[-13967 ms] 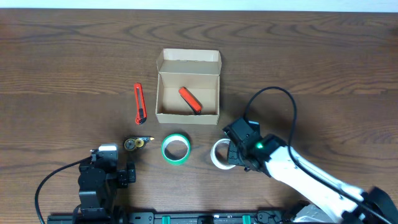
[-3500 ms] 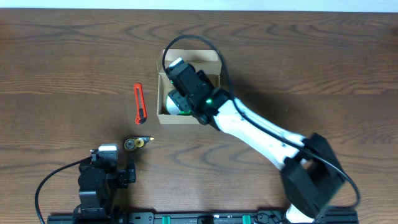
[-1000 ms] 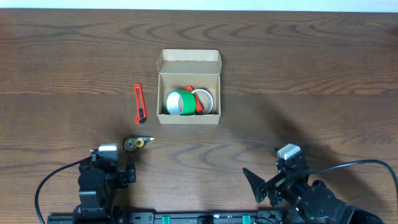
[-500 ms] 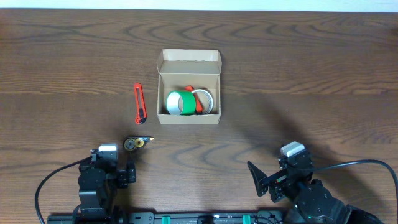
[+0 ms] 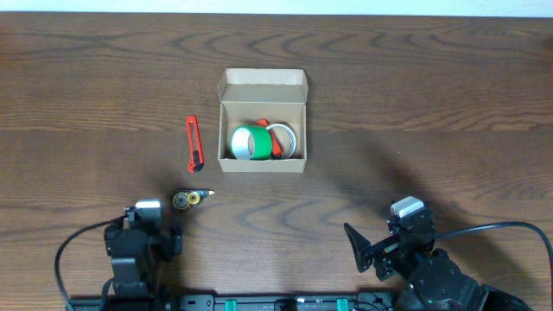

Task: Pack container
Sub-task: 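Move the left gripper over the red utility knife, then grasp the red utility knife with the left gripper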

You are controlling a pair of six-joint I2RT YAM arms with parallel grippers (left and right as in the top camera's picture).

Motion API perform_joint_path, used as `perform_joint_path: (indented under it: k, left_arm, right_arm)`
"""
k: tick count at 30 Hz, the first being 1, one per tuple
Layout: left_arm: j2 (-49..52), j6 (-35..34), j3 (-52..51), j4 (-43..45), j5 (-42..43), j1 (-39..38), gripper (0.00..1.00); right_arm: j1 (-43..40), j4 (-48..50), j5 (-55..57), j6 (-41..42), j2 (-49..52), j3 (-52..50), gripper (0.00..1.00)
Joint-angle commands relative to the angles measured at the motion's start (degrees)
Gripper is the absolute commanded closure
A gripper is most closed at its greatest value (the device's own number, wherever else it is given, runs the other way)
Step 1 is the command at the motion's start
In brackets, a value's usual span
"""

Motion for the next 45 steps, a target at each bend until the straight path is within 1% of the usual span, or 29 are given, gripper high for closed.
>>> perform_joint_path:
  k: [1, 5, 8, 13, 15, 19, 21, 25, 29, 33, 38, 45]
  left_arm:
    - [7.6, 2.3, 2.5, 0.0, -4.1, 0.3, 0.05]
    - [19.5, 2.1, 7.9, 1.4, -3.5, 0.3, 0.05]
    - [28.1, 2.1, 13.4, 5.0, 2.0, 0.3, 0.05]
    - [39.1, 2.0, 23.5, 10.5, 10.9, 0.3, 0.05]
    - [42.9, 2.0, 27.1, 12.3, 12.8, 0.3, 0.05]
    - [50.7, 2.0, 32.3, 14.2, 13.9, 0.3, 0.05]
    - [55.1, 2.0, 34.9, 14.1, 17.1, 0.3, 0.05]
    - [64.5, 2.0, 41.1, 13.8, 27.1, 0.3, 0.05]
    - [71.1, 2.0, 46.1, 13.2, 33.0, 0.3, 0.04]
    - [76.3, 2.0, 50.2, 13.0, 35.2, 0.3, 0.05]
    - [80.5, -0.6, 52.2, 11.3, 35.2, 0.5, 0.05]
    - [85.0, -10.7, 52.3, 10.3, 34.2, 2.5, 0.05]
  right_arm:
    - [0.1, 0.1, 0.9, 0.7, -0.3, -0.3, 0.01]
    - [0.1, 0.1, 0.9, 0.7, -0.3, -0.3, 0.01]
    - [0.1, 0.1, 0.9, 0.7, -0.3, -0.3, 0.01]
    - [0.1, 0.1, 0.9, 0.7, -0.3, -0.3, 0.01]
    - [0.1, 0.1, 0.9, 0.7, -0.3, -0.3, 0.01]
    - [0.1, 0.1, 0.9, 0.7, -0.3, -0.3, 0.01]
    - [0.1, 0.1, 0.9, 0.7, -0.3, -0.3, 0.01]
    - [0.1, 0.1, 0.9, 0.7, -0.3, -0.3, 0.01]
    - [0.1, 0.1, 0.9, 0.7, -0.3, -0.3, 0.01]
    - [0.1, 0.1, 0.9, 0.7, -0.3, -0.3, 0.01]
    - [0.1, 0.1, 0.9, 0.7, -0.3, -0.3, 0.01]
    - [0.1, 0.1, 0.9, 0.7, -0.3, -0.3, 0.01]
